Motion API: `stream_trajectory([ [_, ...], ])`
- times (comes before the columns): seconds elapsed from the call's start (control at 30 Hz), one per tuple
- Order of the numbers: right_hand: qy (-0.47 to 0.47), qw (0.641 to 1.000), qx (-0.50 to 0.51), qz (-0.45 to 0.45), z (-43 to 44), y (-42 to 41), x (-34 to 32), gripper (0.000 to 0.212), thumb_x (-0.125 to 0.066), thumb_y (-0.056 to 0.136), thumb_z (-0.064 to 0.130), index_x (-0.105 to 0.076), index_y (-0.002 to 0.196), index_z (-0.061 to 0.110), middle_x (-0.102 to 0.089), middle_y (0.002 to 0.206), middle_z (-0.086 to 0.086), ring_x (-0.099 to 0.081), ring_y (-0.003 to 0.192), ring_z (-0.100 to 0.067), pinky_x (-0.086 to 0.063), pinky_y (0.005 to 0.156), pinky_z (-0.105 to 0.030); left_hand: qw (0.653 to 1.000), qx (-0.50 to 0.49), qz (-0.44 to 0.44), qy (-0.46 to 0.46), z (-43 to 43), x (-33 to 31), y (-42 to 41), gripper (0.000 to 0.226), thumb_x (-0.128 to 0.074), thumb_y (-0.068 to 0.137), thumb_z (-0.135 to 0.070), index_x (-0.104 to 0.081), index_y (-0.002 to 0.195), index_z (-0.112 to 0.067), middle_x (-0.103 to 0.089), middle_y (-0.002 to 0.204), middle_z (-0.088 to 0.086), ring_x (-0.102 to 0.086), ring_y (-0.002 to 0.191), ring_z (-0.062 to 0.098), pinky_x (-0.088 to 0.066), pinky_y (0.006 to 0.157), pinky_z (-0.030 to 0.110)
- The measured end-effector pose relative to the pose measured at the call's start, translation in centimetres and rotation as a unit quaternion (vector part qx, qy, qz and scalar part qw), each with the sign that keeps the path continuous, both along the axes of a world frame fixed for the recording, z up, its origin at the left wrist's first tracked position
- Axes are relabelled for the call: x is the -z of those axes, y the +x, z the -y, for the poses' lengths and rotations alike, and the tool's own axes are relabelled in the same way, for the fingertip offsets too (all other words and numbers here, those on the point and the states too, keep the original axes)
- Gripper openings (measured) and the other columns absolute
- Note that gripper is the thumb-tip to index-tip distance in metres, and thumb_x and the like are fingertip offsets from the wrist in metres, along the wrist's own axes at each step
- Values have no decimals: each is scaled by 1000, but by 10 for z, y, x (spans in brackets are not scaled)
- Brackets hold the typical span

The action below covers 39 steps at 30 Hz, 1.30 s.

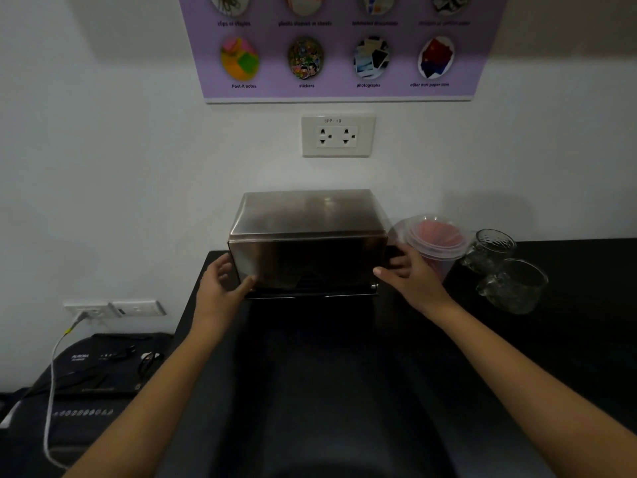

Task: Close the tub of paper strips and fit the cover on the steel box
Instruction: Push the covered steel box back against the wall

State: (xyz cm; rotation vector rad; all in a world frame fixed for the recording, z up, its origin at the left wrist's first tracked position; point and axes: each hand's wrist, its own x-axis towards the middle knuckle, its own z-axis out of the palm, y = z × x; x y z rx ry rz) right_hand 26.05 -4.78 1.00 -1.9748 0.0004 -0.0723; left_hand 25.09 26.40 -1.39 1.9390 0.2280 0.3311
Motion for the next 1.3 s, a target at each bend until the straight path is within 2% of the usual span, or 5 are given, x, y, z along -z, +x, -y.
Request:
stream_trajectory([
  [0.23,-34,994,88,58,54,-16,-22,32,-65,80,19,-58,109,5,-57,89,-5,-53,80,-16,-41,57,-6,994,36,96,-44,71,-32,-39,21,-67,82,-18,-59,100,-23,-64,101,0,-61,90,10,-48,80,19],
  [0.4,-30,994,95,51,89,-22,-30,31,-63,82,20,-58,111,11,-55,94,-5,-52,87,-17,-41,73,-24,988,124,69,-67,134,-38,-41,18,-66,82,-13,-61,91,-28,-64,92,-11,-60,82,1,-45,72,3],
  [0.7,33,995,97,16,123,0,-24,46,-57,85,30,-45,125,10,-53,111,-7,-51,104,-19,-42,92,-34,978,201,-48,-28,188,-4,-35,19,-69,79,-21,-60,92,-31,-62,96,-9,-59,93,8,-44,85,17],
  [1.0,18,995,71,-68,116,48,-11,84,-65,76,44,-22,141,10,-33,146,-17,-38,129,-30,-34,105,-45,910,260,-166,275,186,44,-28,70,-67,76,-47,-43,136,-21,-34,149,-1,-25,139,20,-20,115,33],
  [1.3,125,978,92,-142,107,65,1,67,-67,76,33,-35,132,11,-47,133,-12,-47,117,-30,-46,86,-48,904,245,-145,319,187,47,-26,67,-65,76,-48,-44,135,-21,-36,148,-4,-30,136,19,-26,113,37],
])
